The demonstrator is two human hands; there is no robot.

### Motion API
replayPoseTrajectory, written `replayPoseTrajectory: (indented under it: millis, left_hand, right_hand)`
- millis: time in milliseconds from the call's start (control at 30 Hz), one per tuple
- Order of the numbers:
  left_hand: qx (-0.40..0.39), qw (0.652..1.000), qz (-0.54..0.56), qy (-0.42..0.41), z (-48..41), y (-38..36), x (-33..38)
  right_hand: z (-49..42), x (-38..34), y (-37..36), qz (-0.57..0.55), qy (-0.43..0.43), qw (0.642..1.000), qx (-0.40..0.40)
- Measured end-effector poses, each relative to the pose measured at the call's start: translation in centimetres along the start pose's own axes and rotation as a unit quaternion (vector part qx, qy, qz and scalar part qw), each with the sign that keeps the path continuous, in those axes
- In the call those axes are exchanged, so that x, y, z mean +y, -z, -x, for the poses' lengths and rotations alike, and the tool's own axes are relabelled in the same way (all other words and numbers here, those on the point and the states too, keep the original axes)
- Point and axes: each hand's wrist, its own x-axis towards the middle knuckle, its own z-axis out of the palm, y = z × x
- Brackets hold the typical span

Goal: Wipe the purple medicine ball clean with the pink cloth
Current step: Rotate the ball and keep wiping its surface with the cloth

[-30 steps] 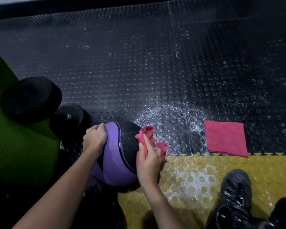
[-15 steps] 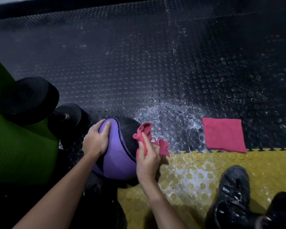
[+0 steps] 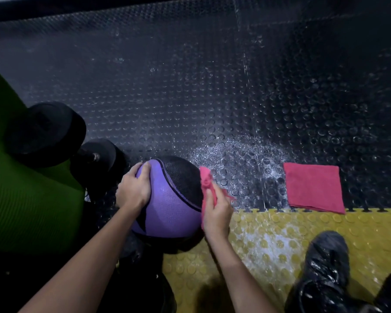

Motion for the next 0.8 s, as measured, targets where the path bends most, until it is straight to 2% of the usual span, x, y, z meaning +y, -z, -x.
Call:
replayPoseTrajectory:
  millis: [67, 133, 233, 367, 433, 533, 600, 700, 800]
  left_hand:
    - [0.004, 1.000, -0.004, 0.003, 0.2, -0.4, 0.0]
    - [0.009, 1.000, -0.007, 0.002, 0.2, -0.6, 0.2]
    - [0.012, 1.000, -0.018, -0.003, 0.0, -0.5, 0.0]
    - [0.032, 0.999, -0.012, -0.023, 1.1, -0.7, -1.2]
    - [0.044, 0.998, -0.016, -0.031, 2.2, -1.2, -1.8]
    - [0.055, 0.996, -0.042, -0.053, 4.5, -2.1, -1.8]
    - [0.054, 0.992, -0.076, -0.086, 6.1, -2.6, -1.5]
    - [0.019, 0.982, -0.124, -0.141, 6.7, -3.1, -1.0]
    - [-0.008, 0.973, -0.137, -0.186, 5.5, -2.8, -0.4]
  right_hand:
    - [-1.3, 0.9, 0.4, 0.017, -0.080, 0.997, -0.010]
    - [-1.1, 0.2, 0.6, 0.007, -0.072, 0.997, 0.006]
    - [1.4, -2.3, 0.1, 0.010, 0.050, 0.999, 0.018]
    - [1.5, -4.8, -0.2, 0.056, 0.212, 0.976, -0.010]
    - [-0.7, -6.1, 0.3, 0.110, 0.200, 0.971, -0.069]
    - [-4.9, -6.4, -0.4, 0.192, 0.132, 0.953, -0.193]
    - [-7.0, -6.4, -1.0, 0.189, 0.116, 0.952, -0.212]
    - [-5.2, -6.2, 1.1, 0.180, 0.109, 0.960, -0.184]
    - [1.4, -4.3, 3.4, 0.093, 0.168, 0.981, -0.010]
